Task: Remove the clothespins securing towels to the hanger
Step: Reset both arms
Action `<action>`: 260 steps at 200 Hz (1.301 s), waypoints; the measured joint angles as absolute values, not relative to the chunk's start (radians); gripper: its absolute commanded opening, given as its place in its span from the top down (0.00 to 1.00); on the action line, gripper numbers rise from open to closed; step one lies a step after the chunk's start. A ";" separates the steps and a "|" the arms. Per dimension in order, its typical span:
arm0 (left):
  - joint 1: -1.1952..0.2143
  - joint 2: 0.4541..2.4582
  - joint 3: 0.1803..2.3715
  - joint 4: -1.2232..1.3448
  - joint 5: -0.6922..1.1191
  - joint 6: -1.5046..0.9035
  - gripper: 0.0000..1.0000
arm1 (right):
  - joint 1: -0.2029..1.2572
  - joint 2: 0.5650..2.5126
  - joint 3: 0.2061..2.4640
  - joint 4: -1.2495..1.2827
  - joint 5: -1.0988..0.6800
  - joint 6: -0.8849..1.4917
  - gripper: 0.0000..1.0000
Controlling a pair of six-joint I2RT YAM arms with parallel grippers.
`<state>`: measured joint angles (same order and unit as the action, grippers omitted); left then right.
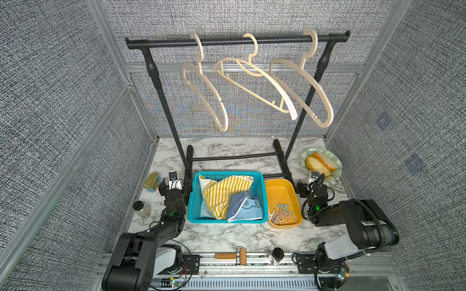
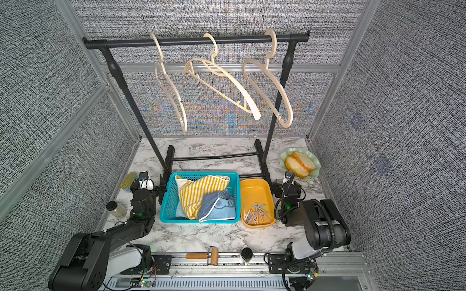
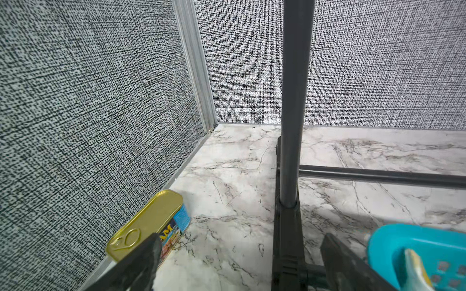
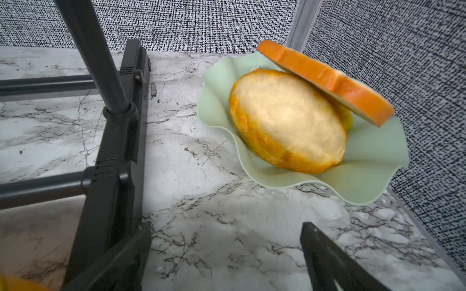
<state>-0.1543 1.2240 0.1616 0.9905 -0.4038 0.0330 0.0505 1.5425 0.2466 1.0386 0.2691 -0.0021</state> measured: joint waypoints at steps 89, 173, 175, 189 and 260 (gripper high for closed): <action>-0.080 1.491 0.132 1.307 -0.281 0.019 0.00 | -0.056 1.544 0.320 1.038 0.057 0.033 0.04; -0.057 1.530 0.162 1.323 -0.181 0.019 0.00 | -0.056 1.546 0.320 1.019 0.017 0.032 0.01; -0.057 1.530 0.162 1.323 -0.181 0.019 0.00 | -0.056 1.546 0.320 1.019 0.017 0.032 0.01; -0.057 1.530 0.160 1.323 -0.181 0.019 0.00 | -0.057 1.546 0.320 1.019 0.017 0.032 0.01; -0.057 1.530 0.156 1.332 -0.180 0.019 0.01 | -0.053 1.546 0.320 1.019 0.018 0.031 0.01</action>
<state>-0.0566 1.5295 0.1558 1.3319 -0.1799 0.0189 -0.0532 1.5463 0.3199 1.0195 0.0177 0.0315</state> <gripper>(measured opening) 0.995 0.990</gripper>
